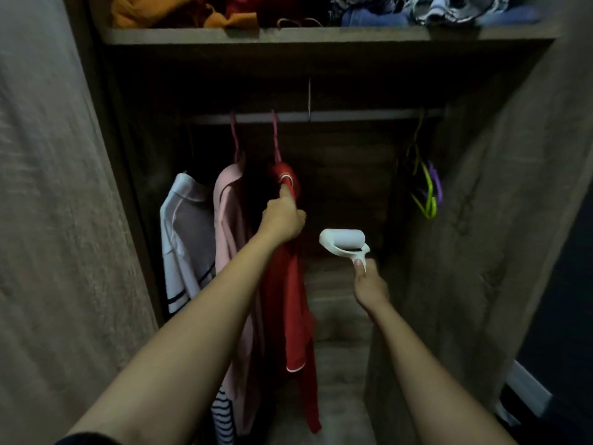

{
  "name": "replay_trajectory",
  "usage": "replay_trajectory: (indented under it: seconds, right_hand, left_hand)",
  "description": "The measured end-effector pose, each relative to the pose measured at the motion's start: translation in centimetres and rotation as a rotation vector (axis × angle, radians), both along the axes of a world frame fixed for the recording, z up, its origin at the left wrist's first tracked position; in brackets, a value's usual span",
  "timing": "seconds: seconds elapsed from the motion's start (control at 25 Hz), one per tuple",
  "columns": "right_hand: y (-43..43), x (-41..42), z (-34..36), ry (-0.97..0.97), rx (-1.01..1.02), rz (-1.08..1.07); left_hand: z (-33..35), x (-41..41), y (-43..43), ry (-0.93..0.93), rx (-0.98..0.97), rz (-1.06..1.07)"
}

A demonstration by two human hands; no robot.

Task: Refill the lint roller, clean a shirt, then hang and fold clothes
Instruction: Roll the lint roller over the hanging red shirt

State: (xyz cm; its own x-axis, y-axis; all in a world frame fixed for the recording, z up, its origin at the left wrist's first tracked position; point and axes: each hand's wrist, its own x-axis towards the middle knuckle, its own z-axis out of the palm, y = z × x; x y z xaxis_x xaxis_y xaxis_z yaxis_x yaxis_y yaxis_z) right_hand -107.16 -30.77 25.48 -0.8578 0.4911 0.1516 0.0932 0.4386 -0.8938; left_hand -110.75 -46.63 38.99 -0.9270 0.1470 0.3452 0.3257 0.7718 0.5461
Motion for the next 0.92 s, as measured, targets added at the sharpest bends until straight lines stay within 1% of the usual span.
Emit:
replay_trajectory:
  seconds: [0.04, 0.12, 0.2, 0.28, 0.4, 0.56, 0.68, 0.76, 0.92]
  right_hand:
    - [0.1, 0.9, 0.0, -0.007, 0.010, -0.011]
    - [0.1, 2.6, -0.5, -0.027, 0.022, -0.018]
    - [0.1, 5.0, -1.8, -0.064, 0.072, -0.060]
    - [0.2, 7.7, -3.9, -0.108, 0.117, -0.127]
    - [0.8, 12.7, -7.3, -0.169, 0.129, -0.207]
    - [2.1, 20.8, -11.8, -0.234, 0.144, -0.269]
    - [4.6, 28.0, -15.7, -0.337, 0.149, -0.330]
    - [6.9, 33.1, -17.6, -0.402, 0.098, -0.364]
    - [12.9, 44.5, -20.8, -0.453, 0.114, -0.469]
  left_hand:
    - [-0.5, 0.5, 0.1, 0.045, -0.022, -0.005]
    - [-2.0, 2.0, 0.7, 0.250, -0.048, -0.023]
    - [-4.1, 3.9, 1.6, 0.423, 0.001, -0.101]
    - [-6.6, 5.8, 2.5, 0.468, 0.048, -0.195]
    - [-11.2, 8.5, 3.3, 0.396, 0.100, -0.239]
    - [-18.8, 13.5, 5.1, 0.162, 0.035, -0.293]
    - [-24.6, 19.8, 8.0, 0.003, -0.039, -0.353]
    - [-28.1, 24.4, 10.6, -0.089, -0.080, -0.376]
    - [-33.5, 34.6, 18.0, -0.219, -0.156, -0.432]
